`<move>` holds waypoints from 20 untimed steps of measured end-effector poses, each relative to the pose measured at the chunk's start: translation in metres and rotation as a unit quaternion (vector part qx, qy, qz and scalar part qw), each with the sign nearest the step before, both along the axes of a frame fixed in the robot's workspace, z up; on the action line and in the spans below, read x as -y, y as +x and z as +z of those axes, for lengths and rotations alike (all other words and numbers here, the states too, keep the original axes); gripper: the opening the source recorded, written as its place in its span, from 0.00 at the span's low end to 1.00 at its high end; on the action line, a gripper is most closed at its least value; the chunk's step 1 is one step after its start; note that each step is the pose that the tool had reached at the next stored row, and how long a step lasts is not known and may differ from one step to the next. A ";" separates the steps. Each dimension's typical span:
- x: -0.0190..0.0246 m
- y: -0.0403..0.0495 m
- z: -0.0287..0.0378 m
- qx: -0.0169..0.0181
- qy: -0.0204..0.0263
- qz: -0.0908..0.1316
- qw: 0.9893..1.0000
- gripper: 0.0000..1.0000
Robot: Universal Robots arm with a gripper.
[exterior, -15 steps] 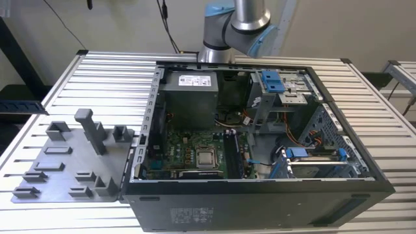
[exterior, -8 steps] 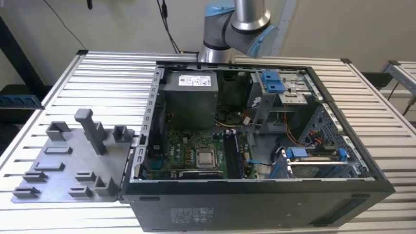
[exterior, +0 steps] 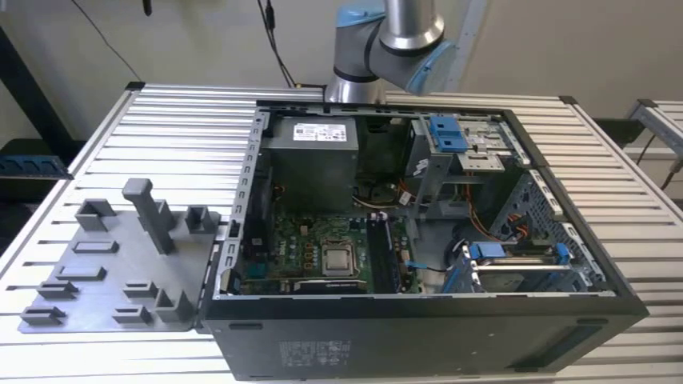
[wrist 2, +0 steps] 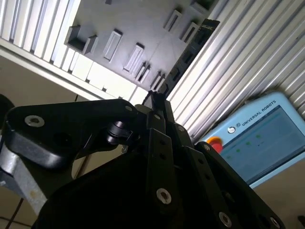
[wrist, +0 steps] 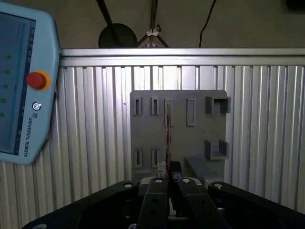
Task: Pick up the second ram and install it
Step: 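Pick up the second ram and move it above second insertion slot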
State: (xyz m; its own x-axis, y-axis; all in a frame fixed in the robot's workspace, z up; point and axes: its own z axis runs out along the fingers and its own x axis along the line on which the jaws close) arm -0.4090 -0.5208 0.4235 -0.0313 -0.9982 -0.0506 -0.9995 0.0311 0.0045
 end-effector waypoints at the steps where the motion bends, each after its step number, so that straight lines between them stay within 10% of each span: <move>1: -0.0001 0.0002 0.0001 0.000 0.000 0.000 1.000 0.14; 20: 0.0000 0.0266 -0.0001 0.000 0.000 0.000 1.000 0.14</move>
